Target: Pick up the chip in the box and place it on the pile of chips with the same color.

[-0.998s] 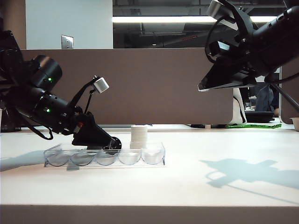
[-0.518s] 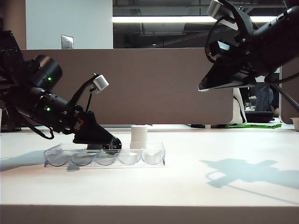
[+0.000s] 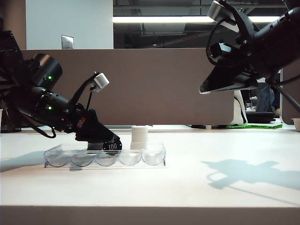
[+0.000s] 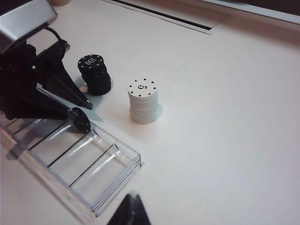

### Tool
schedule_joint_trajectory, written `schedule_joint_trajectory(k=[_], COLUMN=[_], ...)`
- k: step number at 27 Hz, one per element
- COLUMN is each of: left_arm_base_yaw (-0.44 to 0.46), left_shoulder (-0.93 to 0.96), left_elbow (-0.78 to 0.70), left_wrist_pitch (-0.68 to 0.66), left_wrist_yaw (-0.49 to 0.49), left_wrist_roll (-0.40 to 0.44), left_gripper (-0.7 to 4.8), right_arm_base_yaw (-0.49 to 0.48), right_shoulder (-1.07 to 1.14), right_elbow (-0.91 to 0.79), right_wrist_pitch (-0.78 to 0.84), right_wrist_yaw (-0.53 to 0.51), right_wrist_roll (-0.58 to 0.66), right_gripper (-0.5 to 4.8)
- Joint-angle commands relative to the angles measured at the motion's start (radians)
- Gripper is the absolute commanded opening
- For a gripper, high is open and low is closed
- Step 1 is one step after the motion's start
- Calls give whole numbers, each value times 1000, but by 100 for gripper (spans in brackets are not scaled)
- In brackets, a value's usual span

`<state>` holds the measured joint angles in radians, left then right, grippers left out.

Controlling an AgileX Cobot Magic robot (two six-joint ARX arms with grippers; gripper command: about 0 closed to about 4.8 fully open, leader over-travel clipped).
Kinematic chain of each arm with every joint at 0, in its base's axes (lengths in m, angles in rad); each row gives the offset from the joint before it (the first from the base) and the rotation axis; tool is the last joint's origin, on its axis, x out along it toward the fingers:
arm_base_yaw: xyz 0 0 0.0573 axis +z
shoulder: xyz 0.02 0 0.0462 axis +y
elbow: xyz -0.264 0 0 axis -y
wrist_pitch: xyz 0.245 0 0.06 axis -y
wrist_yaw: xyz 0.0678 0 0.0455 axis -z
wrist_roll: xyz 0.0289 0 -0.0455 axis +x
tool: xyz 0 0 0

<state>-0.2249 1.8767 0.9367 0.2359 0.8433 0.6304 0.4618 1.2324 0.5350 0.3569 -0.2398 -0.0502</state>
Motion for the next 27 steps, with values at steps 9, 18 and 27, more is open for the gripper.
schedule_joint_trajectory(k=[9,18,27], left_arm_base_yaw=[-1,-1,-1], left_shoulder=[-5,-5,-5], left_elbow=[3,2,3], left_wrist_pitch=[5,-14,-25], left_wrist_yaw=[11,10,10], left_wrist_roll=[-14,-14,-14], left_gripper=[114,115,114], right_arm_base_yaw=[0,0,0], right_shoulder=[-2,-2,-2], right_elbow=[5,5,5], right_wrist_pitch=[6,6,6], right_wrist_yaw=[-3,-3,-3], right_wrist_roll=[-3,-3,-3], right_gripper=[-6,-6,-6])
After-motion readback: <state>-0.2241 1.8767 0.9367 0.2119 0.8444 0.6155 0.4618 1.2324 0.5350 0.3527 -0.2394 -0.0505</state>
